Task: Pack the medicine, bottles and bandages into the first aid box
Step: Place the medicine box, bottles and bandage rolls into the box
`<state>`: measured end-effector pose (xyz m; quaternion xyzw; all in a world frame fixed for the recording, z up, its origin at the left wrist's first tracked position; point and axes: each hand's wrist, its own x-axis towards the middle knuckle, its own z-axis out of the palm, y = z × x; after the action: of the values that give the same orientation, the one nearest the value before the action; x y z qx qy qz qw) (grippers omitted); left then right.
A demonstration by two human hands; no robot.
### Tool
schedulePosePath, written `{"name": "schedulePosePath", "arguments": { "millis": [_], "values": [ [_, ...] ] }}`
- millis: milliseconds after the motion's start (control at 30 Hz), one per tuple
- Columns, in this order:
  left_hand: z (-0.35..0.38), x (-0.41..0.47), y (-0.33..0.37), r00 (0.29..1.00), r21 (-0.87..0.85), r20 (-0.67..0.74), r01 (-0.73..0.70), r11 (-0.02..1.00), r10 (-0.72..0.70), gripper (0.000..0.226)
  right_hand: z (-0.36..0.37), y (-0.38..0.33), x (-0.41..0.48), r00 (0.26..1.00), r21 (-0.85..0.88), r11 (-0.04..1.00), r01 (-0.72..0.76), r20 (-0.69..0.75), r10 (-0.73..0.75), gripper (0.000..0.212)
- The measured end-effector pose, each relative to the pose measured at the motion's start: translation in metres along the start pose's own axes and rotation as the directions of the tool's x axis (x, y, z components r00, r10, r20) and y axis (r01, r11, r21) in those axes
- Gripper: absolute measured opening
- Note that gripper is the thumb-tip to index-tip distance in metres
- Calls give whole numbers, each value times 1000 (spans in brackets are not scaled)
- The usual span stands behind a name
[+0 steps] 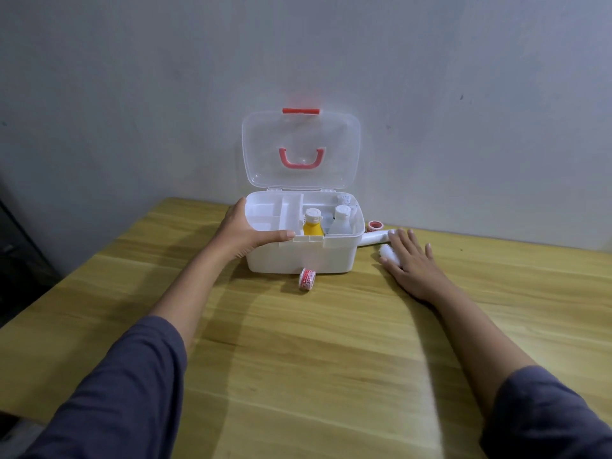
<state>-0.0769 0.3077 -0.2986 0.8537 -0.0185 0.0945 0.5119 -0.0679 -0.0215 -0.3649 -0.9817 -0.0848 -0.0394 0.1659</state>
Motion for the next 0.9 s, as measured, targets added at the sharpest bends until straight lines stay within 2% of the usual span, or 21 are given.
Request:
{"name": "schedulePosePath", "arguments": {
  "millis": [100,233,367,533,700,900],
  "values": [
    [3,-2,2,1000,-23,16,-17,1000,18,119,-4,-2,6,997,-29,996,81,11,-80,60],
    [10,-4,3,999,-33,37,-28,999,29,117,-11,2,9,993,-29,993,117,21,-117,59],
    [19,-2,7,997,-54,53,-54,997,57,112,-20,9,1,982,-8,992,129,-140,-129,52],
    [25,-2,5,997,-53,55,-50,997,53,115,-15,12,-10,983,-99,995,19,-182,-37,47],
    [32,-1,-4,998,-35,66,-5,999,8,116,-1,10,-16,977,-2,994,-110,-183,107,44],
    [41,3,-25,996,-26,73,61,998,-59,106,20,5,-18,978,-57,976,-211,-13,210,36]
  ]
}}
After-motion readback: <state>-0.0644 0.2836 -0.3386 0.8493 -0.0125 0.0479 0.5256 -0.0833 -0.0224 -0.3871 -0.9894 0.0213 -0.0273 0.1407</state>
